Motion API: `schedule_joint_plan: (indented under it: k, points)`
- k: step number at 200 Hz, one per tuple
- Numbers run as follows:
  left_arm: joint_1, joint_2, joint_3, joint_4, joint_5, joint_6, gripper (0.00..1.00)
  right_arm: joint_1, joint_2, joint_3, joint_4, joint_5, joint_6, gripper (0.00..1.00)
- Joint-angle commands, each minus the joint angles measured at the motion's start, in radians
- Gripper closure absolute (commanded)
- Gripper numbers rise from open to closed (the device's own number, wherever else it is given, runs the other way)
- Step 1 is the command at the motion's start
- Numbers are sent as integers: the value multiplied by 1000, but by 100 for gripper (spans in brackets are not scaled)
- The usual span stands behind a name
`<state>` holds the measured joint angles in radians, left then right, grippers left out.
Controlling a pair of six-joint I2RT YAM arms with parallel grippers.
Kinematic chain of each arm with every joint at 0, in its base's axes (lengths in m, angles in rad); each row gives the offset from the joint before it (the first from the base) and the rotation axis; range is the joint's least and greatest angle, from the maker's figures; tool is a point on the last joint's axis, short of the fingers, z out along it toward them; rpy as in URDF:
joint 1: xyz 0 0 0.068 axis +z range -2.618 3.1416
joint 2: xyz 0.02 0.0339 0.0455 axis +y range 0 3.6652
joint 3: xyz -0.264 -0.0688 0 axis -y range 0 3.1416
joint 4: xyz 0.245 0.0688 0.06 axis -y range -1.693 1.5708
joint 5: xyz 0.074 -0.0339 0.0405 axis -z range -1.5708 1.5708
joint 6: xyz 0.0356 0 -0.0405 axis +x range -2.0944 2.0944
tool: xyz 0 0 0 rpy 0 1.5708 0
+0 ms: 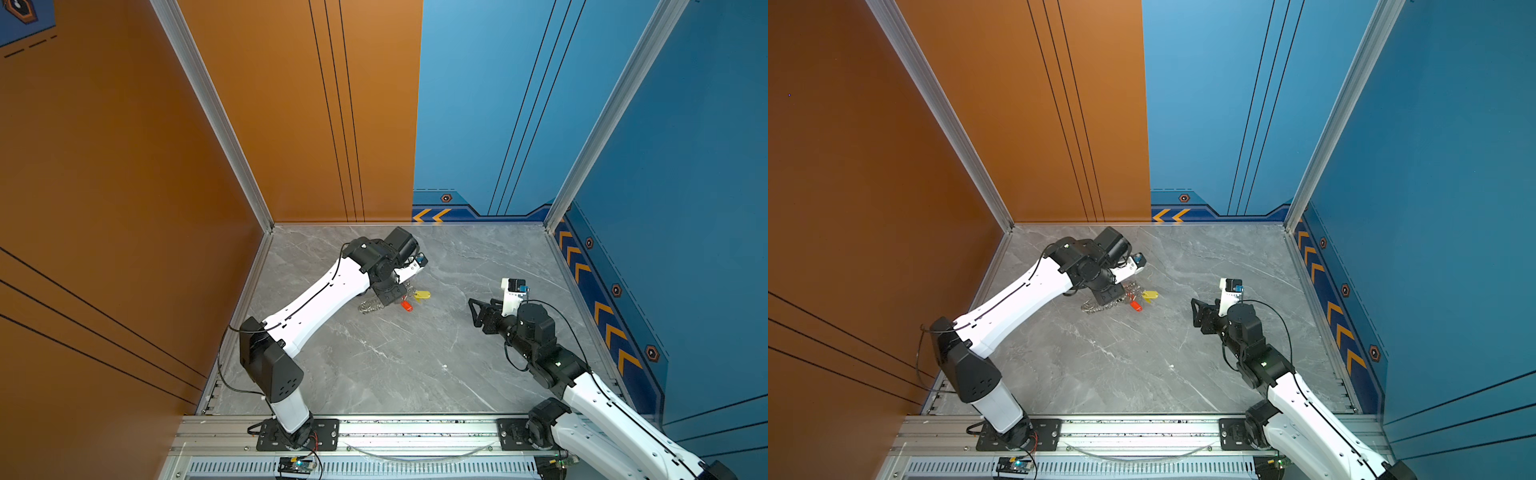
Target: Put the keys on the keyring
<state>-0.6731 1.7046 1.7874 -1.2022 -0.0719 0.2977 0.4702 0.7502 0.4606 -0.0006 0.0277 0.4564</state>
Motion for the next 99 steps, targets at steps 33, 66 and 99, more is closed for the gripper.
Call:
schedule_joint_plan:
  k: [33, 66, 99]
  points:
    - [142, 89, 67, -56, 21, -212, 100, -8, 11, -15, 11, -5, 6, 22]
    - [-123, 13, 53, 50, 14, -84, 100, -8, 23, -16, 19, -11, 13, 22]
    - [-64, 74, -12, 65, -112, -113, 100, -10, 23, -17, 25, -12, 11, 22]
